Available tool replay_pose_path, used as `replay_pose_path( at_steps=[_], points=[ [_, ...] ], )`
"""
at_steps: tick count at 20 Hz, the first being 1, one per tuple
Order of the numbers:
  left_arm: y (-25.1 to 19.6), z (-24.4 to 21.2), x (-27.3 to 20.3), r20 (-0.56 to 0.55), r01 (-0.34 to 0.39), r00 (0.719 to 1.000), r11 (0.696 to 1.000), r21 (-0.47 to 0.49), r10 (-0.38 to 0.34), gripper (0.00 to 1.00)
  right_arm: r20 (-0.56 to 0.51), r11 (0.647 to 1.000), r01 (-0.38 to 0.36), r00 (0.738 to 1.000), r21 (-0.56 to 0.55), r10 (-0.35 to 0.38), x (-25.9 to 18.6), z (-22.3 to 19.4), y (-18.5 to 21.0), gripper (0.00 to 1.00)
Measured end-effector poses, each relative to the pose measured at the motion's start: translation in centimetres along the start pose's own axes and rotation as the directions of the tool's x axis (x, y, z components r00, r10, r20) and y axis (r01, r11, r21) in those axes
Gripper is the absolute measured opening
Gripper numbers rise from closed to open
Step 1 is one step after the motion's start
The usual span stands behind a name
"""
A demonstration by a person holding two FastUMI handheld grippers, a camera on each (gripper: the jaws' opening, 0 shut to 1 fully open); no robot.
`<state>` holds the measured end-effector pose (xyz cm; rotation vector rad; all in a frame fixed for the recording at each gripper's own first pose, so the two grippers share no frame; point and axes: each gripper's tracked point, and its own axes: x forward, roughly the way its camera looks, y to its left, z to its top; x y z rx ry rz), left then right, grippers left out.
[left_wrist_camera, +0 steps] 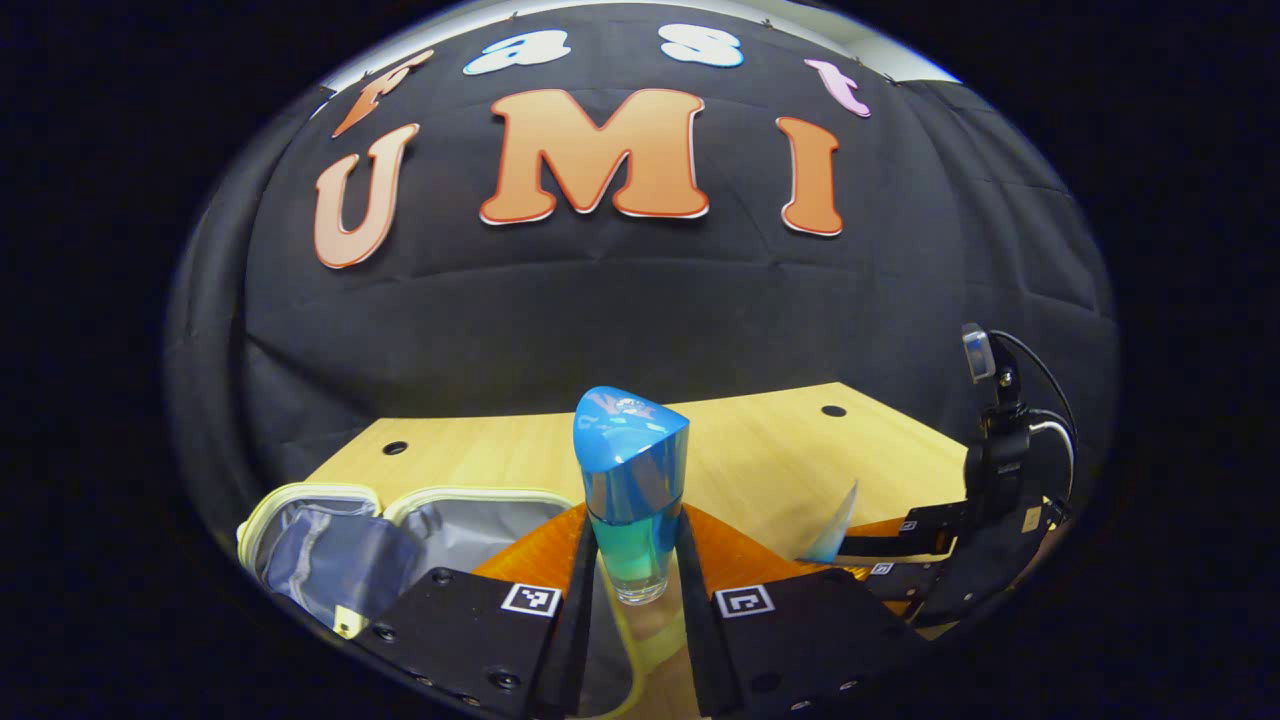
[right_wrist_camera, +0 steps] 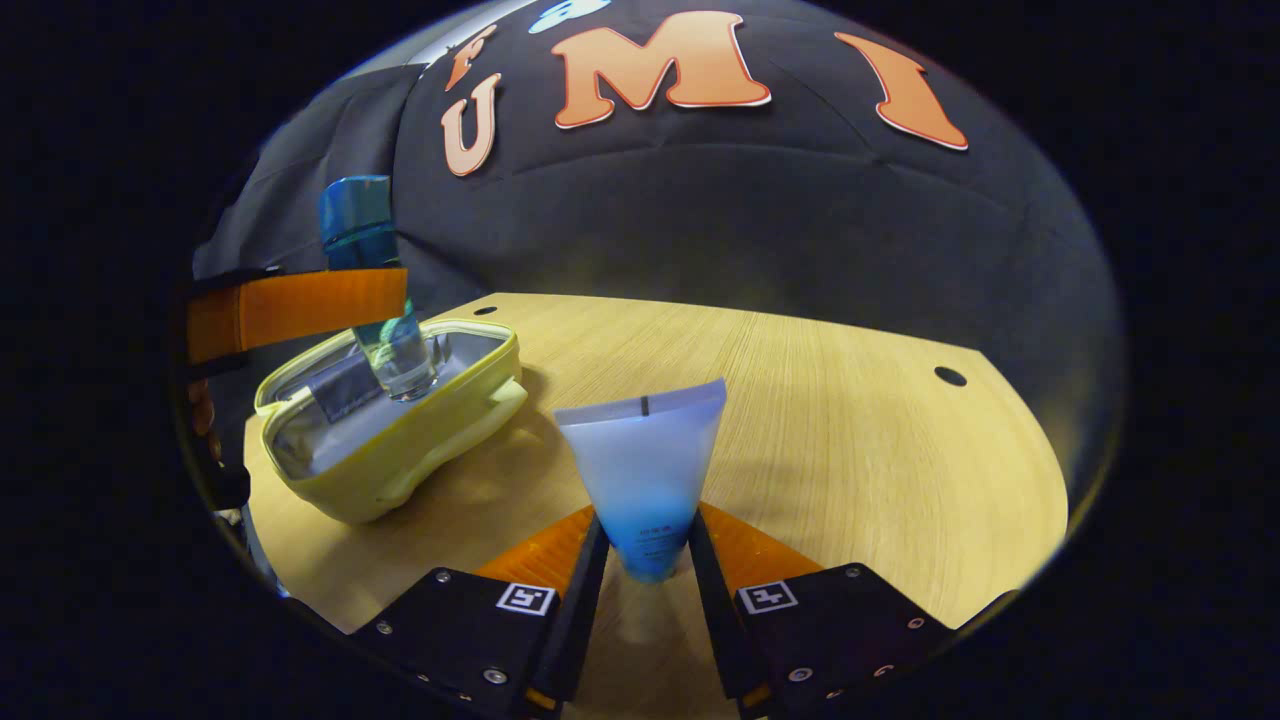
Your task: First open the suitcase, pack the skin care products into it, and then close the suitcase.
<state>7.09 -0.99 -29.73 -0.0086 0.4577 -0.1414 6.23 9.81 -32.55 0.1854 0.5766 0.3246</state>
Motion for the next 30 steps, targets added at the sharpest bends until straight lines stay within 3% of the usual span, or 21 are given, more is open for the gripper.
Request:
replay_pose_path(
  at_steps=[8,13,16,19,23,26,27,30],
  points=[
    [8.6,-3.6,-2.6,-0.130,-0.116,0.984,0.993,0.034,0.120,0.42,0.027,1.000,-0.015,1.000,-0.024,0.015,-1.9,4.4,3.1,0.52],
    [11.7,-5.9,-3.4,-0.249,-0.121,0.961,0.992,0.020,0.123,0.42,0.048,0.998,-0.037,0.998,-0.045,0.039,-3.2,8.0,6.0,0.52],
    [13.0,-8.1,-3.5,-0.344,-0.105,0.933,0.994,0.028,0.108,0.42,0.045,0.997,-0.051,0.998,-0.052,0.053,-3.9,9.2,7.7,0.52],
    [13.5,-10.3,-3.8,-0.395,-0.073,0.916,0.997,-0.002,0.066,0.42,0.037,0.996,-0.058,0.997,-0.064,0.061,-4.6,9.9,9.2,0.52],
    [13.5,-12.2,-3.7,-0.486,-0.029,0.874,0.997,-0.065,-0.006,0.42,0.022,0.994,-0.070,0.997,-0.079,0.072,-5.2,10.4,11.1,0.52],
    [13.6,-13.9,-3.3,-0.549,-0.030,0.835,0.993,-0.112,-0.037,0.42,0.013,0.996,-0.074,0.997,-0.057,0.075,-5.4,10.6,12.3,0.52],
    [13.7,-13.6,-2.3,-0.537,-0.022,0.842,0.993,-0.116,-0.044,0.42,0.006,0.996,-0.080,0.997,-0.042,0.080,-5.4,10.5,12.7,0.52],
    [13.6,-14.2,-0.5,-0.578,-0.010,0.814,0.994,-0.111,-0.057,0.42,-0.003,0.997,-0.074,0.997,-0.008,0.074,-5.2,10.5,13.6,0.52]
  ],
)
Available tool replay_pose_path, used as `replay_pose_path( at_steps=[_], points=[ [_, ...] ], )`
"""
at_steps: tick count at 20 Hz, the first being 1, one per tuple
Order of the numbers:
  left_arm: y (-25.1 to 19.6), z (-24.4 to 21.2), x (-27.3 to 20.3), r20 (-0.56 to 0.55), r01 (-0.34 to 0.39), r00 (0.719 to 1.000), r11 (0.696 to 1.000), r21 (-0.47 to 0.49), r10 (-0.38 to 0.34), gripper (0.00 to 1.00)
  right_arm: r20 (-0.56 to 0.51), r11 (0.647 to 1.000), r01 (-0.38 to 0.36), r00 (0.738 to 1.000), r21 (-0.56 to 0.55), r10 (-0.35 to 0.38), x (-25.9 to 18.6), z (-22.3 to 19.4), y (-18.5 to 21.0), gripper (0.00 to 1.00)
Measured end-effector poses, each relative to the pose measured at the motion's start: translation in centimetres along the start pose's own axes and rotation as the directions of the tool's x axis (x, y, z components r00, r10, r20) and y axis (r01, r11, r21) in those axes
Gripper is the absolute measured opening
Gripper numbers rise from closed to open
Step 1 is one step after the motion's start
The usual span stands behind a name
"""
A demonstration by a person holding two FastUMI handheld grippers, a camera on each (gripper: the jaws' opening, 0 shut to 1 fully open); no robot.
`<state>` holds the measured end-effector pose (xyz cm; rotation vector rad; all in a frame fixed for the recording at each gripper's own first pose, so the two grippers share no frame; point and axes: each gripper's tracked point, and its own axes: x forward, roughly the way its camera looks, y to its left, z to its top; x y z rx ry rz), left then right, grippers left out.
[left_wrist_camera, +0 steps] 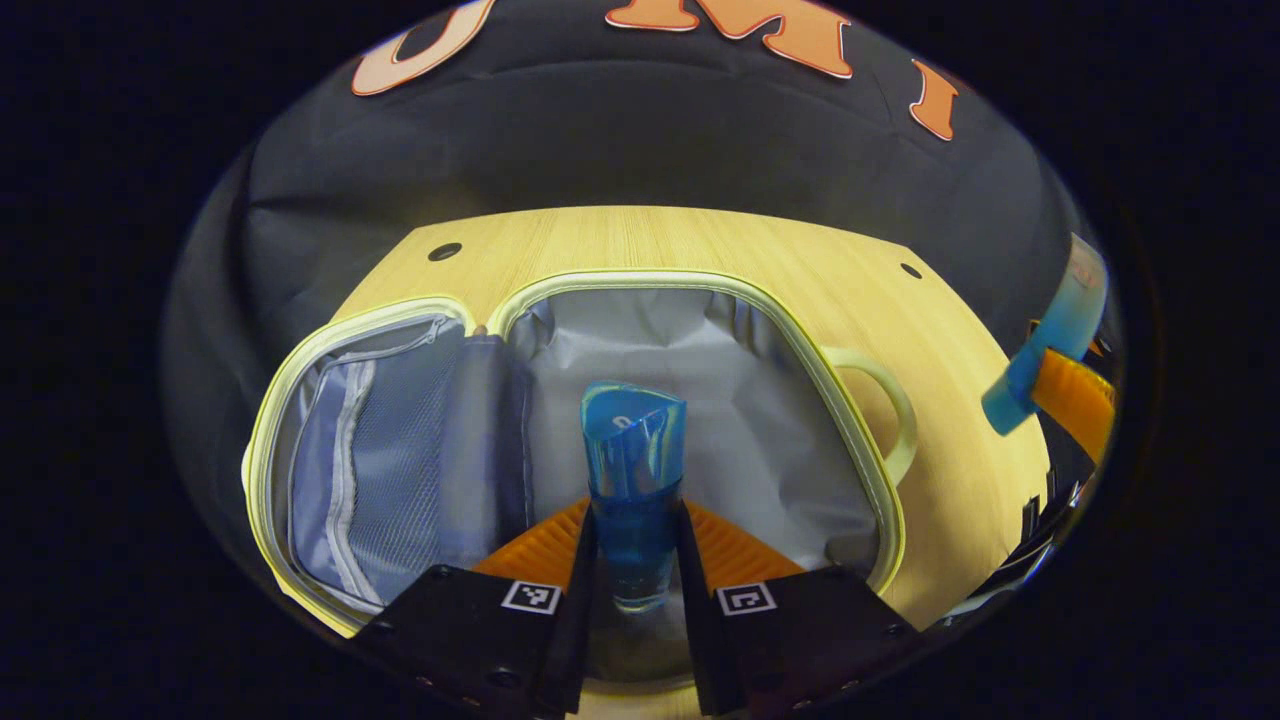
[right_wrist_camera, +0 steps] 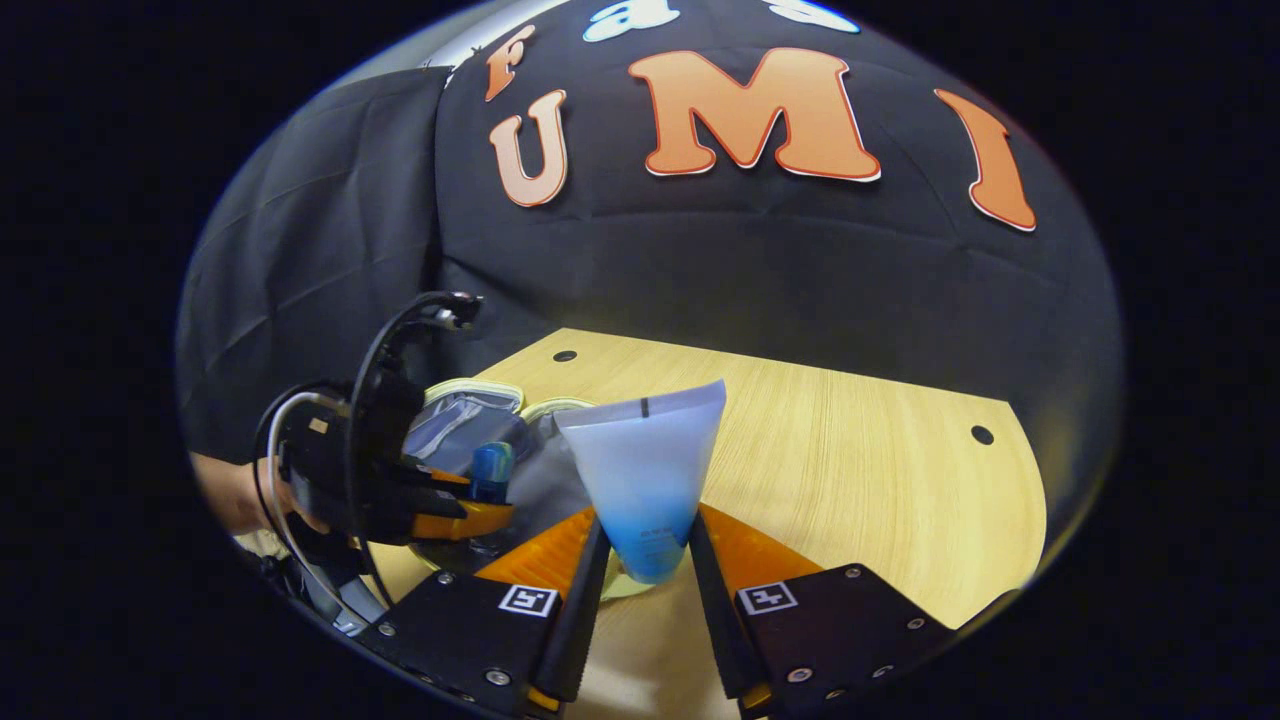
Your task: First open the suitcase, pack the skin care products into it, and then close the suitcase.
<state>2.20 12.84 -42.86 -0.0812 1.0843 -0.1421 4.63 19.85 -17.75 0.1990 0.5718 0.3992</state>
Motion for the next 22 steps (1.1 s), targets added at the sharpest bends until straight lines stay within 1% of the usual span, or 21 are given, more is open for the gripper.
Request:
replay_pose_path(
  at_steps=[4,6,9,11,12,13,15,16,17,18,19,21,22],
  points=[
    [0.1,0.2,2.4,-0.051,-0.014,0.999,1.000,-0.003,0.014,0.42,-0.011,1.000,0.016,1.000,0.014,-0.016,0.5,0.0,0.6,0.52],
    [0.0,-0.4,3.4,-0.099,-0.009,0.995,1.000,-0.004,0.009,0.42,-0.022,0.999,0.019,1.000,0.028,-0.018,0.9,-0.2,0.9,0.52],
    [-0.2,-1.7,4.0,-0.182,0.004,0.983,0.998,-0.057,-0.014,0.42,-0.042,0.999,0.021,0.999,0.039,-0.019,1.5,-0.6,1.2,0.52],
    [0.0,-0.9,3.7,-0.147,0.018,0.989,0.997,-0.080,-0.030,0.43,-0.060,0.999,0.019,0.998,0.050,-0.016,2.0,-0.9,1.4,0.52],
    [-0.1,-0.7,3.5,-0.132,0.031,0.990,0.996,-0.082,-0.042,0.49,-0.070,0.998,0.015,0.998,0.056,-0.011,2.3,-1.0,1.7,0.52],
    [0.1,-0.4,3.0,-0.113,0.047,0.992,0.995,-0.083,-0.056,0.50,-0.077,0.998,0.016,0.997,0.059,-0.011,2.7,-1.1,1.8,0.52],
    [1.0,0.4,1.7,-0.064,0.049,0.996,0.996,-0.077,-0.054,0.59,-0.101,0.998,0.008,0.995,0.067,-0.002,3.5,-1.6,2.3,0.52],
    [1.5,0.6,0.7,-0.052,0.045,0.997,0.995,-0.094,-0.050,0.69,-0.110,0.998,0.000,0.994,0.070,0.008,3.9,-1.8,2.8,0.52],
    [1.7,0.8,-0.4,-0.024,0.051,0.998,0.990,-0.133,-0.055,0.69,-0.121,0.997,-0.007,0.993,0.073,0.016,4.4,-2.0,3.3,0.52],
    [1.8,1.3,-1.4,0.010,0.071,0.997,0.982,-0.172,-0.070,0.71,-0.133,0.997,-0.014,0.991,0.075,0.024,4.7,-2.3,3.7,0.52],
    [2.6,1.6,-2.6,0.039,0.077,0.997,0.976,-0.203,-0.070,0.73,-0.145,0.997,-0.021,0.989,0.078,0.032,5.1,-2.6,4.2,0.52],
    [4.4,2.3,-5.1,0.092,0.072,0.994,0.971,-0.228,-0.052,0.80,-0.175,0.995,-0.042,0.983,0.092,0.057,5.9,-3.5,5.3,0.52],
    [5.7,2.6,-6.1,0.115,0.058,0.993,0.971,-0.230,-0.032,0.88,-0.191,0.994,-0.047,0.980,0.098,0.065,6.5,-4.0,5.8,0.52]
  ],
)
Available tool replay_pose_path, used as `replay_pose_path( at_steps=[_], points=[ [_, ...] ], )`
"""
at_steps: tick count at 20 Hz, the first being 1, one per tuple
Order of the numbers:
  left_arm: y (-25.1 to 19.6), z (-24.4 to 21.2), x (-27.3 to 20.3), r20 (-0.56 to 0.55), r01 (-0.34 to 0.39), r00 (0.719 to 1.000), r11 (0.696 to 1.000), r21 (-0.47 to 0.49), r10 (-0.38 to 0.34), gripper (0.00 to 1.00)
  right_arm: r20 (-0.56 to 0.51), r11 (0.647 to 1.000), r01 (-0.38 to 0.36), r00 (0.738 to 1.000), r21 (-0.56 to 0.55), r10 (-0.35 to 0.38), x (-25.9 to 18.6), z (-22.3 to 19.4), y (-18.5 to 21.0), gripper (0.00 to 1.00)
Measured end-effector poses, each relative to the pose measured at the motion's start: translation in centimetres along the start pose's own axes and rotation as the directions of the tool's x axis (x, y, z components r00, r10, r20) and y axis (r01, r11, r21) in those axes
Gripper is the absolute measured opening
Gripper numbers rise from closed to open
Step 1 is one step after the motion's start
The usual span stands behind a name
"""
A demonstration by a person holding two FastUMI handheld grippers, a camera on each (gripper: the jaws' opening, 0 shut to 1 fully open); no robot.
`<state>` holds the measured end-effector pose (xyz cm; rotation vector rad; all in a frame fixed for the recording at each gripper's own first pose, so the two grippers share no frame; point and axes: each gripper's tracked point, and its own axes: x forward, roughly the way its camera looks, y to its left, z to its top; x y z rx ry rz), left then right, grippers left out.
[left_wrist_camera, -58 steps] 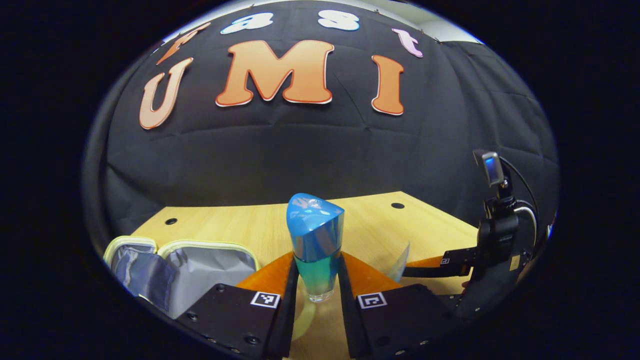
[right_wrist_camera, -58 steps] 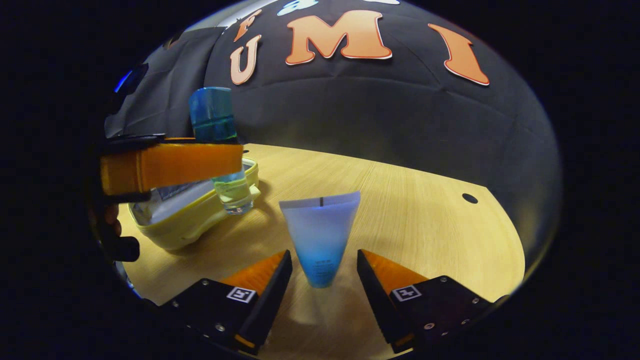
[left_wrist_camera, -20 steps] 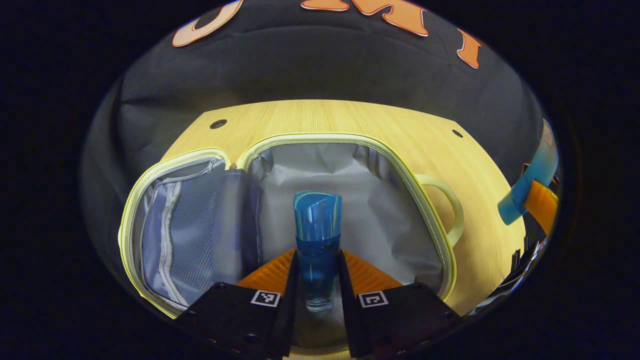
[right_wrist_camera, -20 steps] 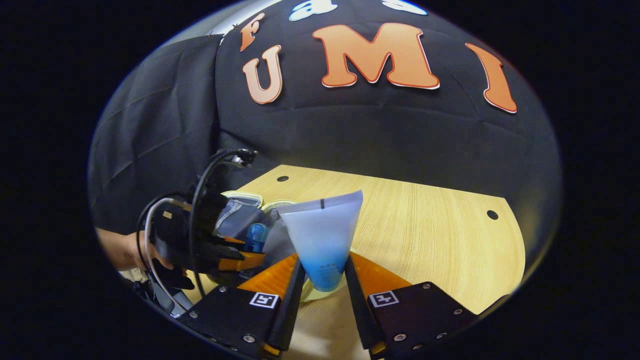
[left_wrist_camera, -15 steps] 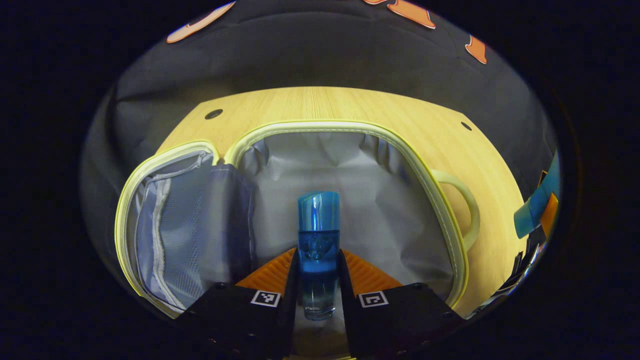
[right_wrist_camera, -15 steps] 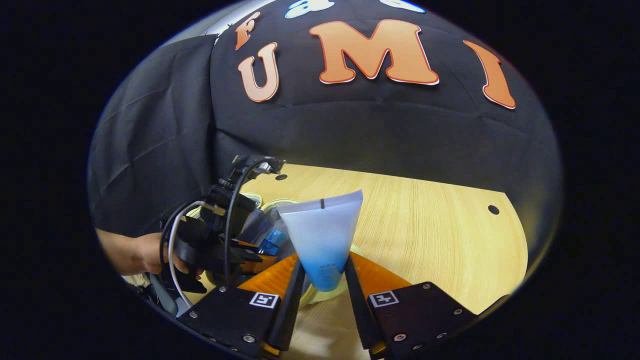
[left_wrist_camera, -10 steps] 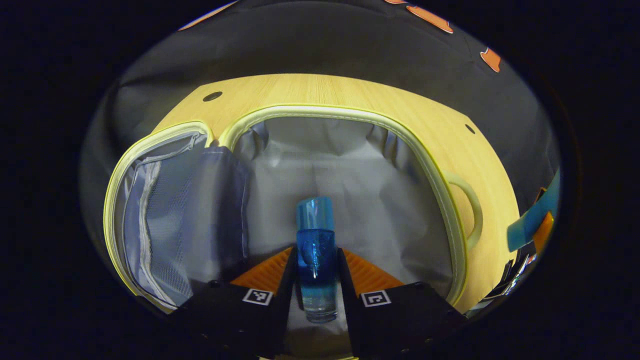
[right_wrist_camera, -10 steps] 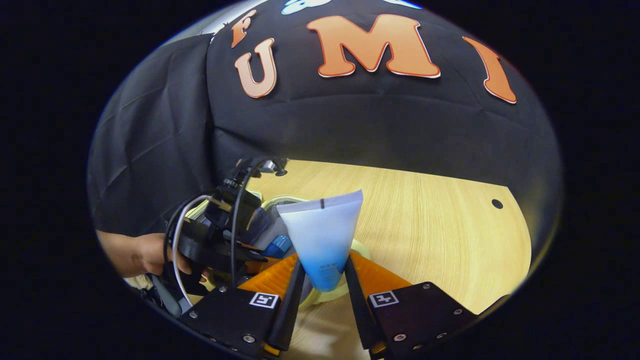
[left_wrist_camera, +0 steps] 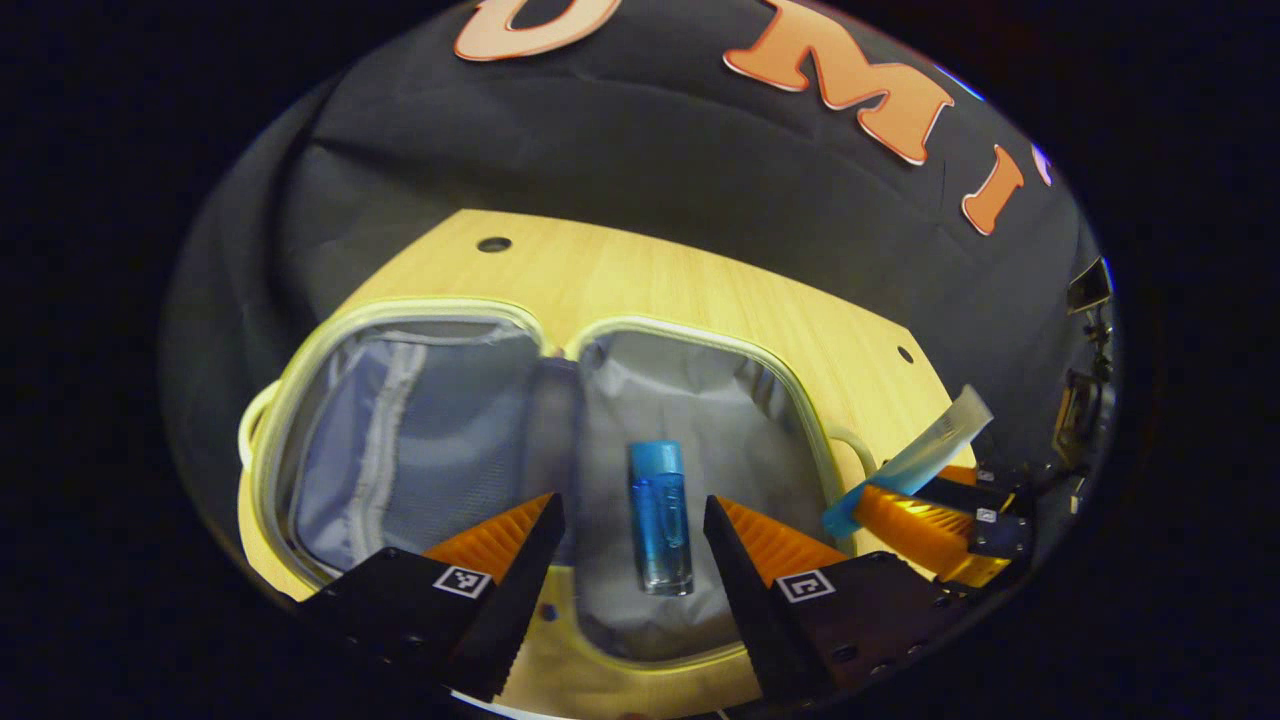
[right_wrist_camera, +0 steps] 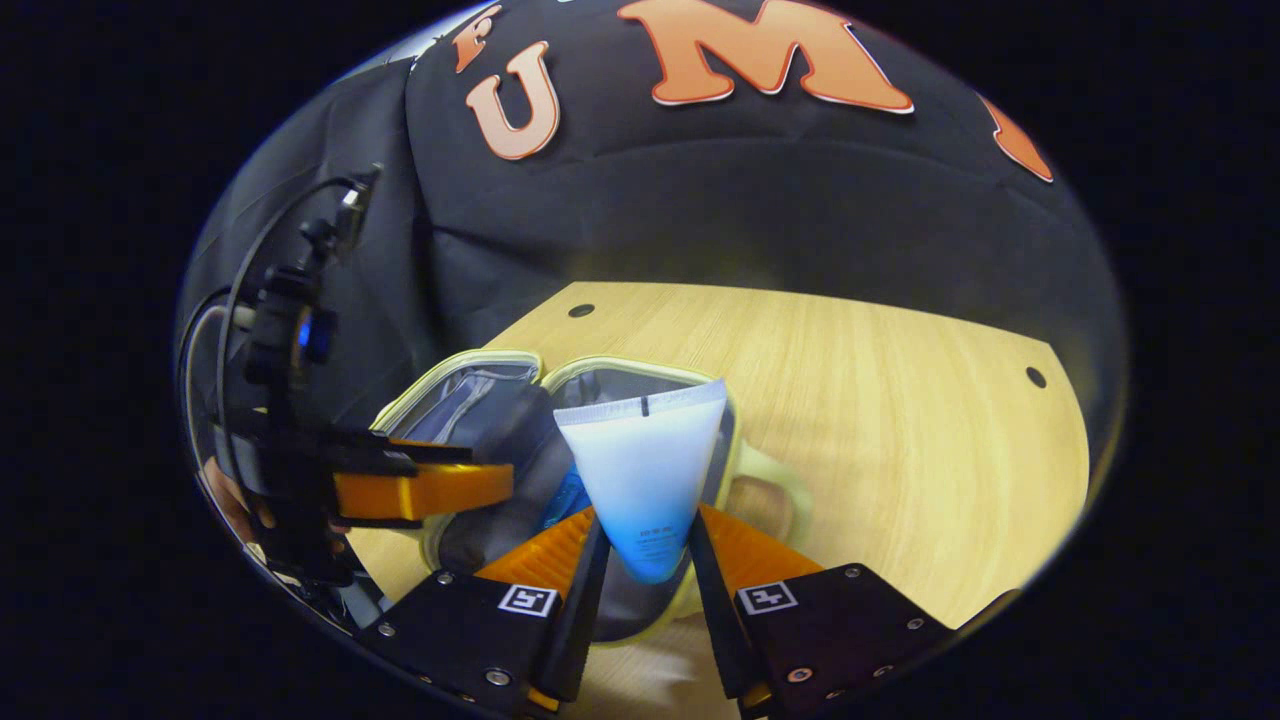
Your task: First open the suitcase, pack the skin care products into it, and then close the suitcase.
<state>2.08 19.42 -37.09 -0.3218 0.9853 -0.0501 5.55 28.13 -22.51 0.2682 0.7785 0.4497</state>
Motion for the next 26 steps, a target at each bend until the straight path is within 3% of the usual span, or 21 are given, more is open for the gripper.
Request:
replay_pose_path(
  at_steps=[5,8,11,16,20,26],
  points=[
    [6.3,2.3,-4.4,0.084,-0.118,0.989,0.993,-0.007,0.119,0.91,-0.088,1.000,-0.006,0.996,0.017,0.007,2.7,-2.0,1.2,0.52],
    [10.6,3.1,-6.2,0.120,-0.188,0.974,0.980,-0.059,0.194,0.91,-0.161,0.999,0.005,0.987,0.034,0.001,4.0,-3.5,1.2,0.52],
    [16.3,2.9,-7.4,0.131,-0.267,0.951,0.957,-0.112,0.281,0.91,-0.203,0.998,0.002,0.979,0.057,0.010,5.4,-4.0,1.6,0.51],
    [23.9,0.5,-9.1,0.107,-0.354,0.917,0.909,-0.220,0.384,0.91,-0.298,0.998,0.060,0.953,0.023,-0.050,7.7,-5.4,1.9,0.52],
    [28.0,-0.3,-9.6,0.111,-0.366,0.901,0.873,-0.322,0.418,0.91,-0.297,0.998,0.057,0.954,0.036,-0.044,7.4,-5.0,2.0,0.52],
    [31.3,-0.2,-8.3,0.106,-0.279,0.921,0.826,-0.489,0.374,0.91,-0.225,0.988,0.088,0.973,0.124,-0.058,6.0,-2.0,0.7,0.53]
  ],
)
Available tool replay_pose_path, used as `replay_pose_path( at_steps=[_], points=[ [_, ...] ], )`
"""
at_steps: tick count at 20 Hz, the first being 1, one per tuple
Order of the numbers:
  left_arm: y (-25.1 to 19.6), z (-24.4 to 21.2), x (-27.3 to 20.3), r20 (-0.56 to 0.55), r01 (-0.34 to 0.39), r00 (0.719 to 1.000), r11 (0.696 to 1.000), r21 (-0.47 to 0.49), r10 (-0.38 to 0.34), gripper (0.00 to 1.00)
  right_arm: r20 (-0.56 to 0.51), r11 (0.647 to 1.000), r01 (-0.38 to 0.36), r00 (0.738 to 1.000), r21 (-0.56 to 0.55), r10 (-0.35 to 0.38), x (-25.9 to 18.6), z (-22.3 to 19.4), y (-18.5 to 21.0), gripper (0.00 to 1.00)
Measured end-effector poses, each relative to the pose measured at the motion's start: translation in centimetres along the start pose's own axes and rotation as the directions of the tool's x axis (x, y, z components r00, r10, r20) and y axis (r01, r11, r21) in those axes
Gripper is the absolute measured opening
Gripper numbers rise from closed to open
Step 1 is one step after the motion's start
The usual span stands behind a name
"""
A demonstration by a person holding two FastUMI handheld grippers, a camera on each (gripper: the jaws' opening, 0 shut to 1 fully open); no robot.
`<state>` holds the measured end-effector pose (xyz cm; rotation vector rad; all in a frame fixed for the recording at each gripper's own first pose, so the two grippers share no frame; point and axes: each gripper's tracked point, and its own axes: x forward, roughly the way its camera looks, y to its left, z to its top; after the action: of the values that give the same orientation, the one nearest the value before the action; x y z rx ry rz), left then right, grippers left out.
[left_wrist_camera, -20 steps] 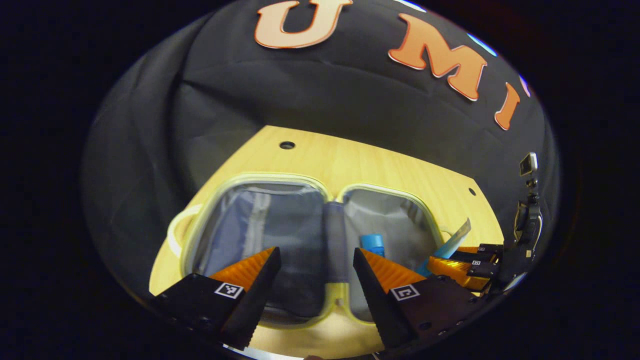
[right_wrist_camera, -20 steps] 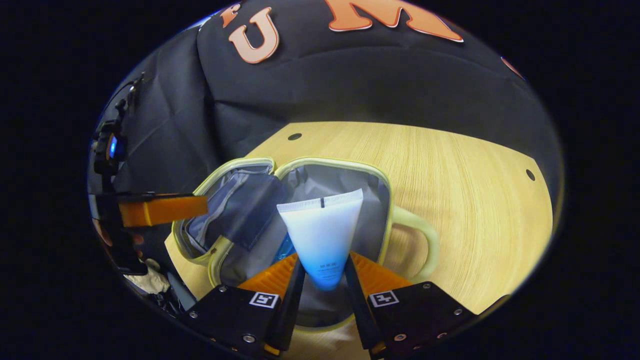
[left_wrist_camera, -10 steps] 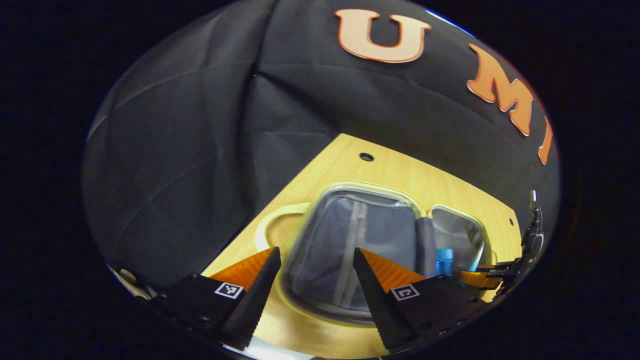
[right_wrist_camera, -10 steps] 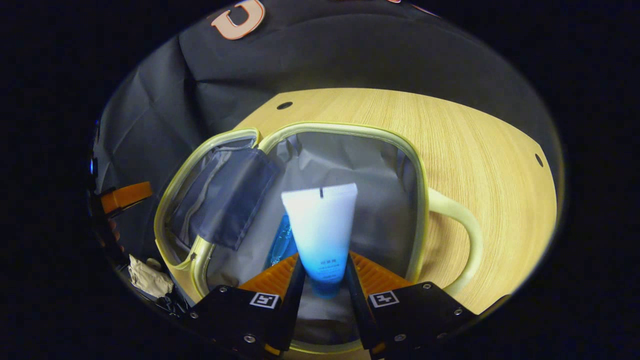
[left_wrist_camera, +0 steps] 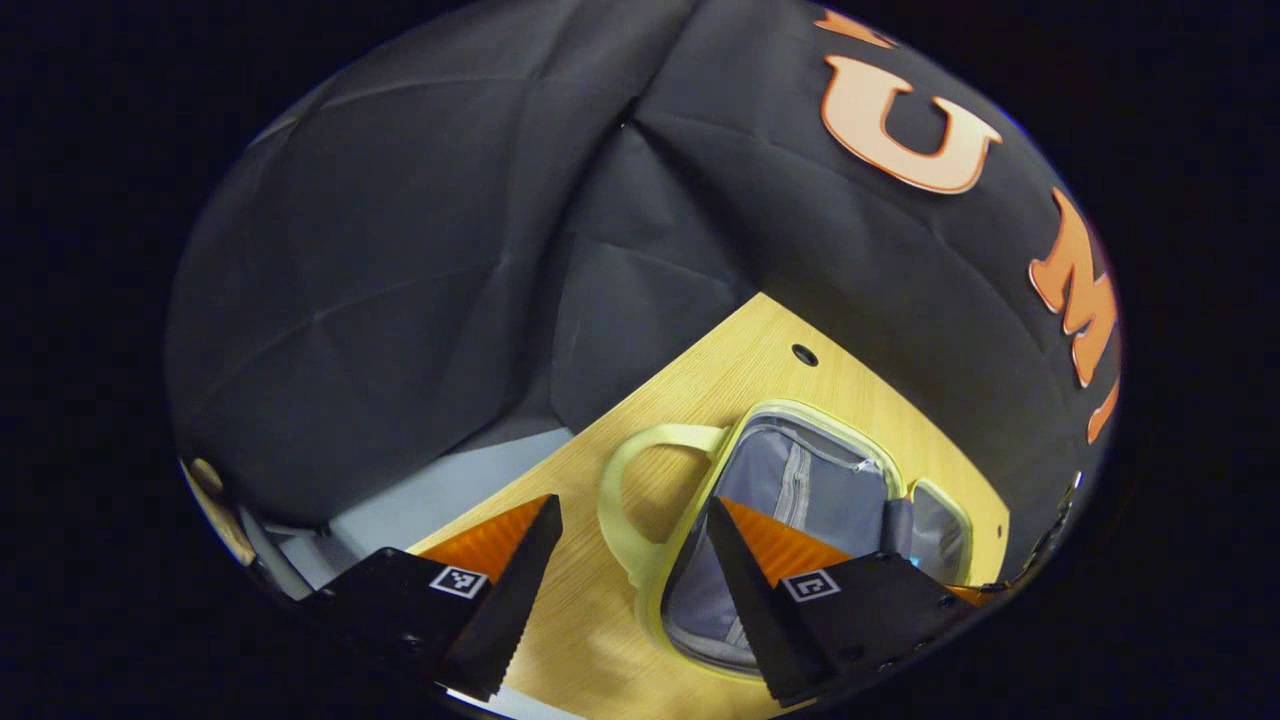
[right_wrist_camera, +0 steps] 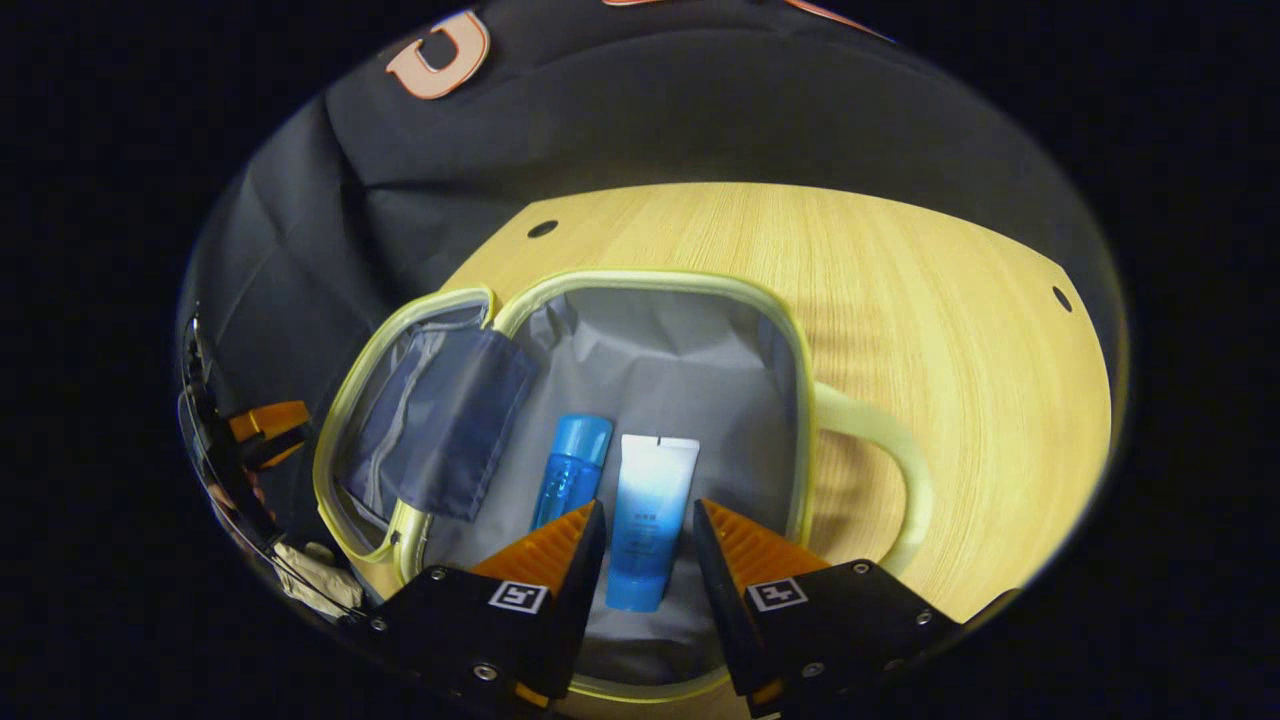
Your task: First open the suitcase, pack the skin care products into it, and then close the suitcase.
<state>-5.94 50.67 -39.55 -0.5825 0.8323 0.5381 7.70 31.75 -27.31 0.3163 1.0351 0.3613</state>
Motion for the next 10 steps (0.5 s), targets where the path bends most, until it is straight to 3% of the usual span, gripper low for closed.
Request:
replay_pose_path(
  at_steps=[2,3,6,7,9,10],
  points=[
    [-0.4,-0.3,1.8,-0.008,0.022,1.000,0.998,-0.055,-0.023,0.91,0.052,1.000,0.007,0.999,-0.001,-0.007,-1.3,1.2,-0.6,0.69],
    [-0.3,-0.3,2.4,-0.011,0.028,1.000,0.996,-0.081,-0.029,0.84,0.081,1.000,0.016,0.997,-0.004,-0.015,-1.9,1.8,-1.0,0.74],
    [0.1,-0.6,4.0,-0.022,0.041,0.999,0.982,-0.184,-0.046,0.81,0.168,0.999,0.047,0.985,-0.009,-0.045,-4.8,3.6,-2.5,0.81],
    [-0.2,-1.0,4.4,-0.034,0.054,0.997,0.971,-0.235,-0.063,0.76,0.189,0.998,0.058,0.980,-0.011,-0.055,-5.5,4.0,-2.9,0.82],
    [-0.2,-1.6,5.5,-0.046,0.081,0.994,0.946,-0.313,-0.100,0.81,0.216,0.996,0.084,0.973,-0.020,-0.078,-7.1,4.1,-4.0,0.84],
    [-0.2,-1.8,6.2,-0.054,0.093,0.992,0.938,-0.333,-0.118,0.70,0.226,0.995,0.093,0.970,-0.023,-0.085,-7.7,4.2,-4.3,0.84]
  ],
)
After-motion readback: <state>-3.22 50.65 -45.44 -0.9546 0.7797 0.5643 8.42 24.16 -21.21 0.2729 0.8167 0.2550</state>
